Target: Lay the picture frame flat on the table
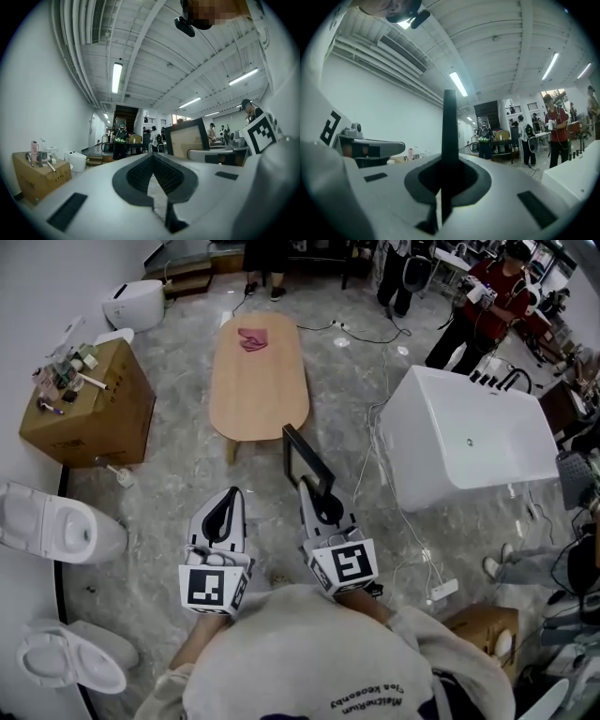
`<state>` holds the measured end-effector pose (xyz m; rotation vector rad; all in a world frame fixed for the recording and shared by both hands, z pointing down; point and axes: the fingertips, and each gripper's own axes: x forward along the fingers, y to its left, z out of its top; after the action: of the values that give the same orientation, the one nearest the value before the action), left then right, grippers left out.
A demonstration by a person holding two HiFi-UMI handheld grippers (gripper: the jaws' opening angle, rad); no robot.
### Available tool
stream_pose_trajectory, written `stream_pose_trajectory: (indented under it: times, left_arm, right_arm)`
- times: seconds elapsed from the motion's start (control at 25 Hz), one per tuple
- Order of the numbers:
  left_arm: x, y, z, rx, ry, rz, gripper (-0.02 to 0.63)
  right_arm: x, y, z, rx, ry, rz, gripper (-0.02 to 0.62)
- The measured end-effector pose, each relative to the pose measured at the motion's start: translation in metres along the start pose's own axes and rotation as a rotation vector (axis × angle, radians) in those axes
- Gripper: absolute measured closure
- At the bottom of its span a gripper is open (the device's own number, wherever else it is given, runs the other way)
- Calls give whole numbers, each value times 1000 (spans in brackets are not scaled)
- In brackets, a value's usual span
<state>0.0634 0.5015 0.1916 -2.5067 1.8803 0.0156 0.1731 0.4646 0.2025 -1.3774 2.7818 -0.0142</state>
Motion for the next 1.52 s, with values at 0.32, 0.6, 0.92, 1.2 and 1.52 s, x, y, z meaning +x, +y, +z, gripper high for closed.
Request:
stream_pose_trajectory:
  times: [0.32, 0.6, 0.92, 1.2, 1.52]
  left_arm:
    - [30, 25, 2, 4, -14, -8, 600]
    - [68, 49, -4, -20, -16, -43, 600]
    - [125, 95, -13, -45, -7, -80, 600]
    - [183, 134, -14, -75, -23, -118, 600]
    - [225, 171, -22, -105, -18, -131, 600]
  right_arm:
    - [28, -7, 3, -32, -5, 0, 578]
    - [68, -16, 3, -42, 0, -18, 578]
    - [134, -28, 6, -67, 8, -42, 578]
    - [193, -47, 8, -93, 30, -68, 578]
    - [241, -57, 2, -90, 54, -89, 578]
